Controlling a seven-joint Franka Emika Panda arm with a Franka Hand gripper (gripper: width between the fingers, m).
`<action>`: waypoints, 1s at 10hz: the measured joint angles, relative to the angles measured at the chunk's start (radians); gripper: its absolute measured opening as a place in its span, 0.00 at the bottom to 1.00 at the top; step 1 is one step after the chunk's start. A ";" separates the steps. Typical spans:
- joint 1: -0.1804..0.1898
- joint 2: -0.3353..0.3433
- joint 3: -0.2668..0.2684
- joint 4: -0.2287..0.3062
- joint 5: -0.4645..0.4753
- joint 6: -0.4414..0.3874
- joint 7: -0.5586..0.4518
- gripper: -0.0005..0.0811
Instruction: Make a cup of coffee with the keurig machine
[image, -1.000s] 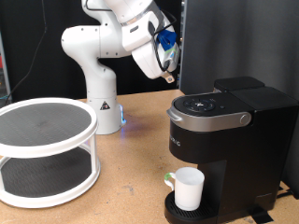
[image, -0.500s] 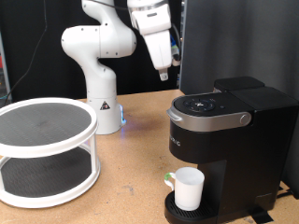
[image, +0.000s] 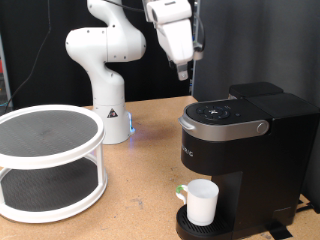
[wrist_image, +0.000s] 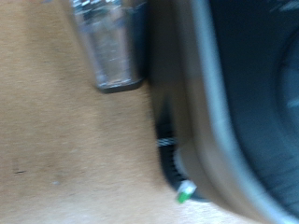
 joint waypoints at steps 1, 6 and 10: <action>0.003 0.000 0.009 0.018 -0.002 0.022 -0.001 0.99; -0.008 0.054 0.055 0.107 -0.054 0.022 0.047 0.99; -0.009 0.106 0.110 0.189 -0.229 -0.057 0.037 0.99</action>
